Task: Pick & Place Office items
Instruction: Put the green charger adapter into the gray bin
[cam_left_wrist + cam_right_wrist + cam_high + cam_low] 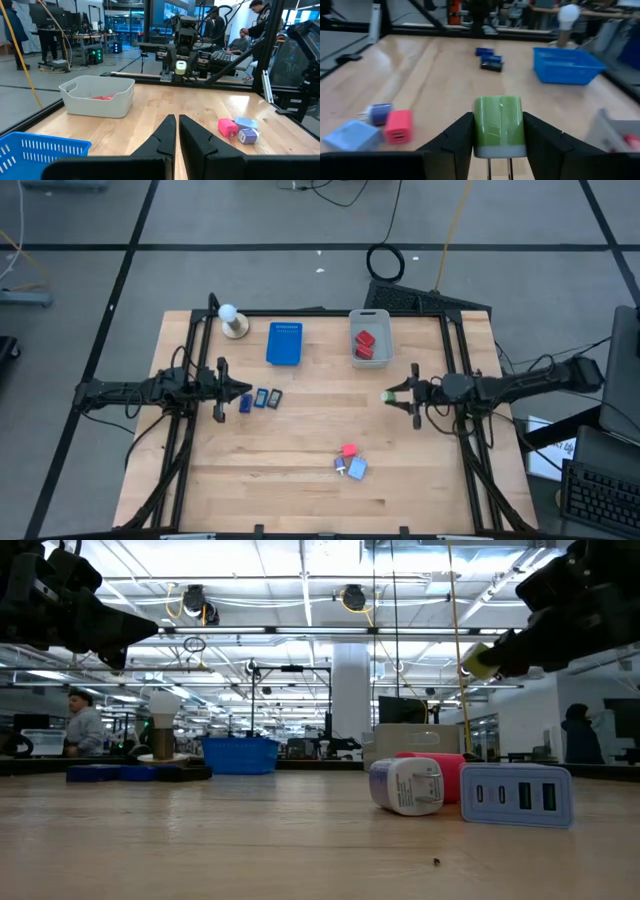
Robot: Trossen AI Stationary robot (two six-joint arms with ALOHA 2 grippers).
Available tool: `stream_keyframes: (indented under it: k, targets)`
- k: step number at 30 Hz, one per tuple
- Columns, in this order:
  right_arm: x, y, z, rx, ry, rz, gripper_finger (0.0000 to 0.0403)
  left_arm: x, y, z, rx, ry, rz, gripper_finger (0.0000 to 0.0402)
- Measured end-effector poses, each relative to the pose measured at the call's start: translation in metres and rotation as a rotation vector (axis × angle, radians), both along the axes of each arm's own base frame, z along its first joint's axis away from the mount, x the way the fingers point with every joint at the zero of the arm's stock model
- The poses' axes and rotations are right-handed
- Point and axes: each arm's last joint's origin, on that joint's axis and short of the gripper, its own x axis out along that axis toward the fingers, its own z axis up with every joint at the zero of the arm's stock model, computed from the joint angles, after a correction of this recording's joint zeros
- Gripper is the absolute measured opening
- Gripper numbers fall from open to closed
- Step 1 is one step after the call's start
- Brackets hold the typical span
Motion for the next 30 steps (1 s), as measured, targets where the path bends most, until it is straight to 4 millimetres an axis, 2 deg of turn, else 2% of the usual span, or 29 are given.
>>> stream_keyframes:
  k: [12, 21, 30]
  targets:
    - [-0.010, -0.025, 0.008, -0.090, -0.047, -0.170, 0.0142, 0.000, 0.000, 0.000, 0.000, 0.000, 0.000, 0.0021]
    - [-0.019, -0.045, -0.006, -0.117, -0.028, -0.321, 0.0139, 0.000, 0.000, 0.000, 0.000, 0.000, 0.000, 0.0021]
    - [-0.018, -0.051, 0.002, -0.091, -0.129, -0.386, 0.0136, 0.000, 0.000, 0.000, 0.000, 0.000, 0.000, 0.0021]
